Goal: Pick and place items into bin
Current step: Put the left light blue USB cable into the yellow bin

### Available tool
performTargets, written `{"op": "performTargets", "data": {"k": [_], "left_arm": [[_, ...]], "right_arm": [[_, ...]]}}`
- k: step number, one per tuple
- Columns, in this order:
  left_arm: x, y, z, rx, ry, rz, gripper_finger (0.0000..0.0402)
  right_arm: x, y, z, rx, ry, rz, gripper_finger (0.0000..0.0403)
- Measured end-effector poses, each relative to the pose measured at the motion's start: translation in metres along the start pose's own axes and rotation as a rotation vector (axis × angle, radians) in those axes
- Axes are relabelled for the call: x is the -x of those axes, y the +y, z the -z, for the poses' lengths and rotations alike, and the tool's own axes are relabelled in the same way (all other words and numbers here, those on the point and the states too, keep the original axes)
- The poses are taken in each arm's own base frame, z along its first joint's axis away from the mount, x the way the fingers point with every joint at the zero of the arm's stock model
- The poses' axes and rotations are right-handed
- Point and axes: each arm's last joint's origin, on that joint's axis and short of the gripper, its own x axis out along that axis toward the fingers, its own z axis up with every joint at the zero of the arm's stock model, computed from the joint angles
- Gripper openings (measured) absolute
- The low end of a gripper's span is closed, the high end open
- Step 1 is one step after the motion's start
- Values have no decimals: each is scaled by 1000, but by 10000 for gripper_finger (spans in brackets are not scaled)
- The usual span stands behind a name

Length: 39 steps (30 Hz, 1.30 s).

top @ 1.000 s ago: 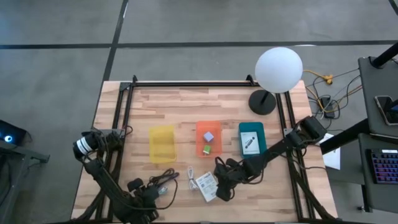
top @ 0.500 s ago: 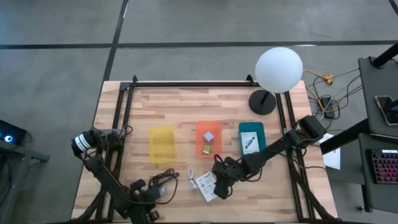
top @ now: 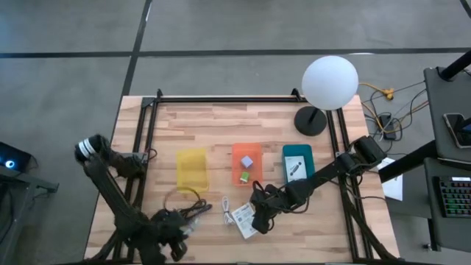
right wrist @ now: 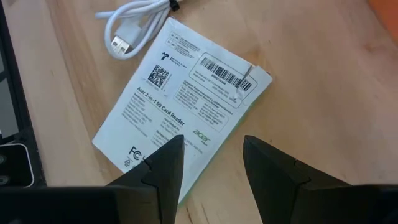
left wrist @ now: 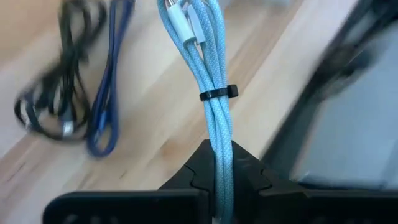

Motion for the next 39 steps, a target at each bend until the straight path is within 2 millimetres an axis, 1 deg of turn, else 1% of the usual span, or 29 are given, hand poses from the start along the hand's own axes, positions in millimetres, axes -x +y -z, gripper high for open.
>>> {"op": "performTargets", "data": {"k": [2,4,6,8,10,15,21,24,28,31,33,35,39], "left_arm": [[21,0,-14,112,-110,82,6],[37,6,-26,231,-239,133,6],[46,18,-38,324,-359,125,6],[48,30,-51,398,-448,84,6],[45,42,-63,410,-477,28,6],[21,68,-81,499,-488,-13,6],[-3,113,-82,615,-494,76,6],[-3,128,-83,640,-496,96,6],[3,140,-86,645,-489,74,6],[-1,149,-86,651,-439,27,6],[-4,152,-85,657,-405,13,7],[-6,151,-85,663,-402,21,20],[-9,151,-86,662,-410,5,62]], "right_arm": [[0,0,0,-15,0,0,153],[0,0,0,-39,-2,1,153],[0,-1,-1,-72,-20,12,153],[1,-1,-3,-105,-49,26,153],[1,-2,-5,-119,-73,35,153],[2,-1,-12,-98,-106,2,153],[11,7,-28,-43,-143,-25,153],[15,10,-37,-39,-164,-37,153],[18,9,-45,-51,-167,-25,153],[18,7,-48,-64,-171,-18,153],[18,5,-50,-72,-173,-15,153],[18,4,-52,-81,-175,-13,153],[18,0,-56,-100,-181,-9,153]]}}
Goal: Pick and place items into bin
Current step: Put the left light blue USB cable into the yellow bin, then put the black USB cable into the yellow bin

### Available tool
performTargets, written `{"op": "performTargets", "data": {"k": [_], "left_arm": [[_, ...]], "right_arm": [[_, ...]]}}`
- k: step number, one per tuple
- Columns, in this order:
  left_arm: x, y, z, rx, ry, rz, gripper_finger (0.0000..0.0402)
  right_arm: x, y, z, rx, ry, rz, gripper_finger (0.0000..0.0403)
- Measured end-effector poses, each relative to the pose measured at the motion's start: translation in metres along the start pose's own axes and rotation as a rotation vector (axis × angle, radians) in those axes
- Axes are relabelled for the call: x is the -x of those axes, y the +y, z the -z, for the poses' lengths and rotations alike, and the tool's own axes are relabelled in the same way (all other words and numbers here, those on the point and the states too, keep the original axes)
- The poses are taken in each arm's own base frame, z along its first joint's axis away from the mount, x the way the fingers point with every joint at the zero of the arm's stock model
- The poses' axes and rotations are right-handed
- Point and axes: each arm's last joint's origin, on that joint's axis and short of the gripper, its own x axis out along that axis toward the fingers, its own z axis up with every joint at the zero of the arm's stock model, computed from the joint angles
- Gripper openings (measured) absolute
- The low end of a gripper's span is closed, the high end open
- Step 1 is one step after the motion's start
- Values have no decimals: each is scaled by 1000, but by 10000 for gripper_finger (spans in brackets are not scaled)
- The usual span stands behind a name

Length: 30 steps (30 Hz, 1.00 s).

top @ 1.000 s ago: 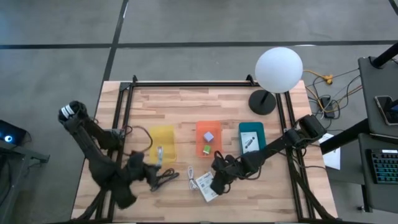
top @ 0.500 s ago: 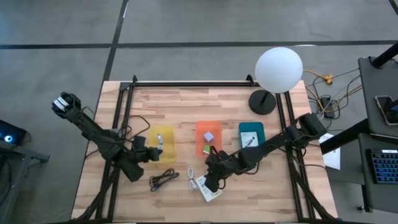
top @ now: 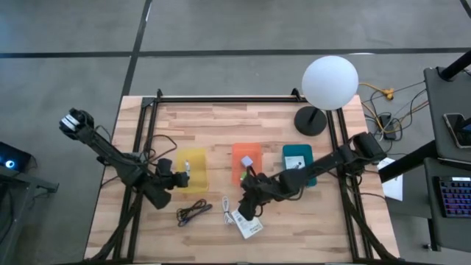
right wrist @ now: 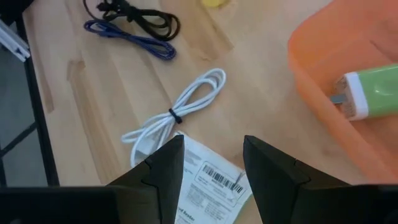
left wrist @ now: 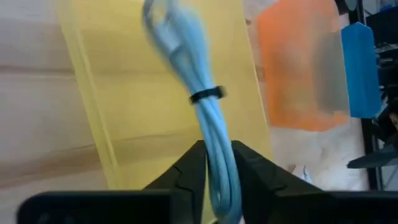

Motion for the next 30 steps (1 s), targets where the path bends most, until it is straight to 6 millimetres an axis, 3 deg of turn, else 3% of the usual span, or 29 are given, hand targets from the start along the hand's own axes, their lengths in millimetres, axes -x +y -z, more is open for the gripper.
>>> {"op": "performTargets", "data": {"k": [5,13,21,26,30], "left_arm": [[0,-4,2,-10,22,-6,103],[18,-28,3,-250,111,51,144],[25,-37,15,-460,267,17,149],[38,-49,45,-696,427,57,131],[35,-45,78,-868,496,-17,122]], "right_arm": [[-1,-4,-12,-5,-20,3,153],[5,-3,-40,29,-80,-19,153],[9,-2,-44,69,-60,3,153],[9,-6,-36,85,0,55,153],[9,-8,-32,96,33,86,153]]}}
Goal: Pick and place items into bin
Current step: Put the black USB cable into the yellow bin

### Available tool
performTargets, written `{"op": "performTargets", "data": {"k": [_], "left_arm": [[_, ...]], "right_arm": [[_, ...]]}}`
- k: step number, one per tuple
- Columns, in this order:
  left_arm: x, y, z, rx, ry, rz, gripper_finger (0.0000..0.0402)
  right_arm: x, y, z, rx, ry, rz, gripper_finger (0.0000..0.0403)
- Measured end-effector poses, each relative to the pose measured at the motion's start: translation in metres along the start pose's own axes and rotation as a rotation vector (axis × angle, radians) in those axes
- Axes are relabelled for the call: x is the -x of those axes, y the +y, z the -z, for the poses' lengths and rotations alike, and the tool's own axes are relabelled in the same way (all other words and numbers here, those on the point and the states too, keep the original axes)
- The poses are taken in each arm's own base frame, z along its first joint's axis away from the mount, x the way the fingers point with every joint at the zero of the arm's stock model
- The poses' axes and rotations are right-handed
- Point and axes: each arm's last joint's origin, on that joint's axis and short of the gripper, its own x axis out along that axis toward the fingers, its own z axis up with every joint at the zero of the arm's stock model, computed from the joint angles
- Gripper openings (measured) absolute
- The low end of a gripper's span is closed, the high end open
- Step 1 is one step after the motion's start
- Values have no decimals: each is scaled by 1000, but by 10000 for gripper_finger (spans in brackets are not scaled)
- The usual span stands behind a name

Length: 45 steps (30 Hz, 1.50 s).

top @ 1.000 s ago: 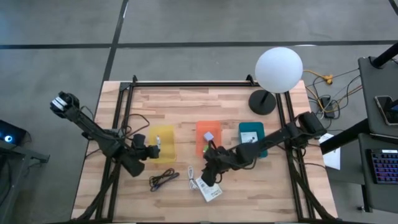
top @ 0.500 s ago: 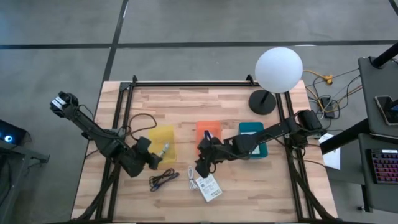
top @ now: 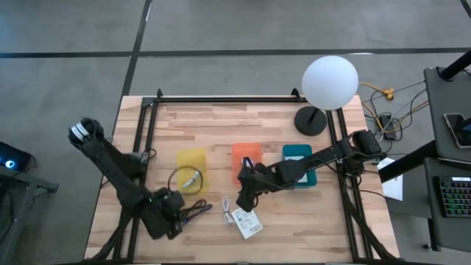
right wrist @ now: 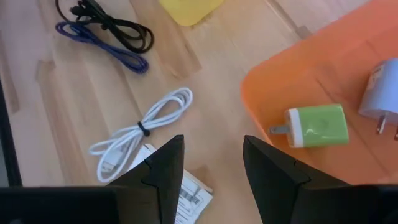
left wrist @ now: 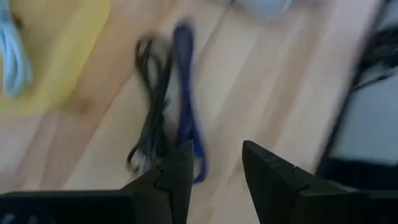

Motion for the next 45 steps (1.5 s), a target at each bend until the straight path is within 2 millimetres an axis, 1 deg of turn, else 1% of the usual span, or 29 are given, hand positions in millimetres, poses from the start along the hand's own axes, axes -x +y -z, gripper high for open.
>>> {"op": "performTargets", "data": {"k": [2,4,6,9,14,19,21,23,28,32,35,42,45], "left_arm": [[-11,-4,8,18,45,-72,122],[-19,-9,11,31,70,-108,122],[-22,-14,11,32,76,-119,122],[-22,-14,8,39,71,-132,122],[-27,-3,-8,90,94,-194,122],[-25,-8,-32,26,86,-166,121],[-27,-7,-40,-8,102,-200,122],[-34,-3,-47,-40,154,-243,126],[-51,-2,-60,-94,234,-264,163],[-58,-3,-66,-114,252,-271,193],[-61,-1,-68,-131,273,-274,202],[-72,0,-61,-168,407,-262,203],[-75,1,-57,-198,440,-296,203]], "right_arm": [[0,0,0,3,1,2,153],[0,-1,0,3,2,3,153],[0,-1,0,2,1,2,153],[0,-1,0,5,1,2,153],[-1,-2,-1,1,12,-9,153],[-1,-1,-1,2,17,-14,153],[-1,-1,-1,1,18,-14,153],[-1,-1,0,2,18,-14,153],[-1,-1,0,2,27,-19,153],[-1,-1,1,3,39,-26,153],[-1,-2,1,1,40,-25,153],[-2,-2,1,-1,42,-23,153],[-2,-3,2,-1,44,-21,153]]}}
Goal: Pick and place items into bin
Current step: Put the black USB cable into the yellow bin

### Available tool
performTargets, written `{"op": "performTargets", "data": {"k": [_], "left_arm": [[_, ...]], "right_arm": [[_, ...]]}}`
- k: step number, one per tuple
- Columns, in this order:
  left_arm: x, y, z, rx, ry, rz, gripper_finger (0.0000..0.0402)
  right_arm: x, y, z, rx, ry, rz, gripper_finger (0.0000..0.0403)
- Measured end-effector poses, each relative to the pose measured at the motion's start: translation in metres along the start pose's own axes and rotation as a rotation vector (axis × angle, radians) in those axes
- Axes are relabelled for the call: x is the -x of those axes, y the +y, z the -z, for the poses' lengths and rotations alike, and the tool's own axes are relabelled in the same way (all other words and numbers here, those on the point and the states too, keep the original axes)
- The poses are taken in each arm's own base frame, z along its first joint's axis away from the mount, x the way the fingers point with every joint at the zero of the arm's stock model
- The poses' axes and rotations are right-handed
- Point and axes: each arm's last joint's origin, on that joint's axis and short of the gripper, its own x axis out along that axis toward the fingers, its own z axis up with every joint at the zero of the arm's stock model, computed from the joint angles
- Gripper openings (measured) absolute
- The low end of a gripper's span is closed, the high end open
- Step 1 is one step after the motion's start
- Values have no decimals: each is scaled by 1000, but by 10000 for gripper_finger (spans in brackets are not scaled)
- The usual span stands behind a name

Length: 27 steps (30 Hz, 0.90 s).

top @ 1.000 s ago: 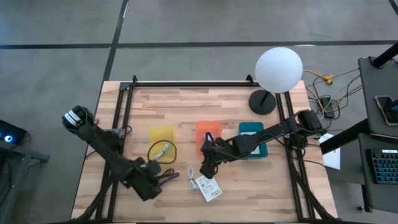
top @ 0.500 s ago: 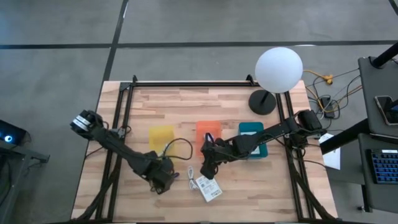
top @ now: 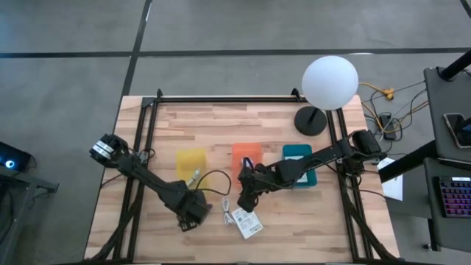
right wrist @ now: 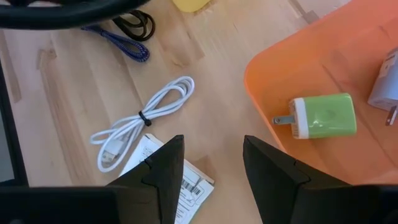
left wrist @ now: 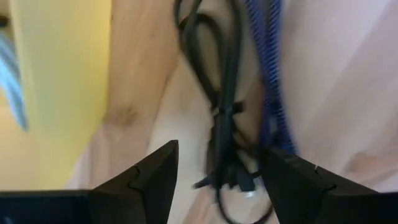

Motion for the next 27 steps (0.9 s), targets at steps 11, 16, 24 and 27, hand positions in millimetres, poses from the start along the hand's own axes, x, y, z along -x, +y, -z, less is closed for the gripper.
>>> {"op": "performTargets", "data": {"k": [11,16,24,27], "left_arm": [[-15,4,4,-22,92,-121,169],[-15,4,4,-30,87,-122,98],[0,-2,6,-40,46,-68,9],[22,-10,12,-13,-5,0,13]], "right_arm": [[-1,-2,2,-4,6,7,153],[-2,-2,2,-6,6,7,153],[-2,-2,2,-6,6,7,153],[-2,-2,2,-7,6,7,153]]}}
